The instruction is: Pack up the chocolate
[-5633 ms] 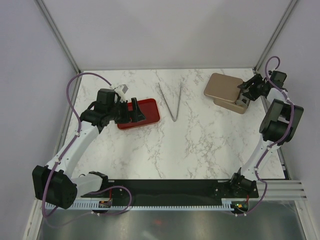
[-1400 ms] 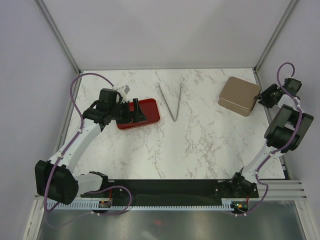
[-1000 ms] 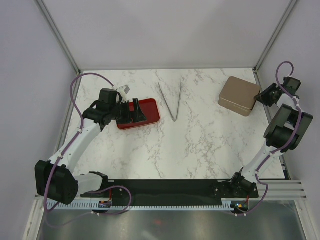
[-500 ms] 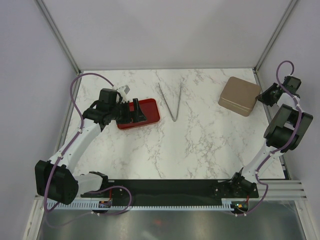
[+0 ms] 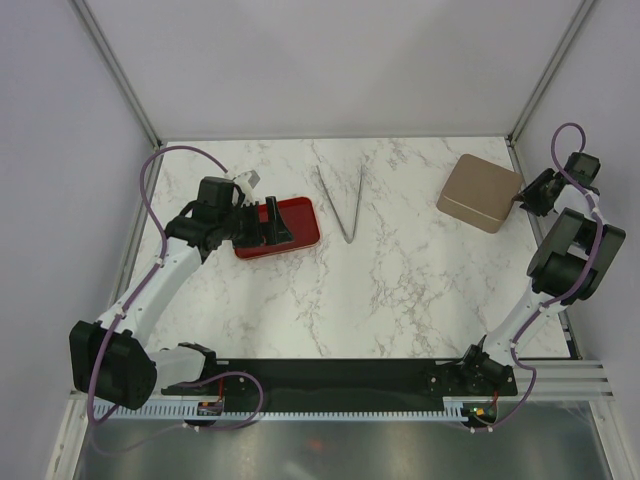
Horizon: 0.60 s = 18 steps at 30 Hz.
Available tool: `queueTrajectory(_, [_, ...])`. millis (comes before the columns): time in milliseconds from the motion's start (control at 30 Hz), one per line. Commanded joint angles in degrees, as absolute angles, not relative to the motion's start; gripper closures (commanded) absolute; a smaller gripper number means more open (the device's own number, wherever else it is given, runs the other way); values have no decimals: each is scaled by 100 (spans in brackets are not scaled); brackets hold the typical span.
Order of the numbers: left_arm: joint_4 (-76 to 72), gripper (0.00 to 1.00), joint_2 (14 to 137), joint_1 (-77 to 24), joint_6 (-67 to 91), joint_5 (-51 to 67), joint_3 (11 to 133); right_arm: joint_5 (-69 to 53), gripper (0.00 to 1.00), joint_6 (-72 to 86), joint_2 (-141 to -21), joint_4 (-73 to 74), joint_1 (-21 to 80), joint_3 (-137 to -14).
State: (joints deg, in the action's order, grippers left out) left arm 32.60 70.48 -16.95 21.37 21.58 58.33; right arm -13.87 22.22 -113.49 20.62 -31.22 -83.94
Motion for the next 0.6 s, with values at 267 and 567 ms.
queueTrajectory(267, [3050,0,6855,-1670,1995,2250,5933,-696,55,2136,-10934,2680,-2839,-8955])
queueTrajectory(567, [3041,0,6698,-1679,1916,2224,5941,-440,74,2057,-10775,2962,-1917,-9360])
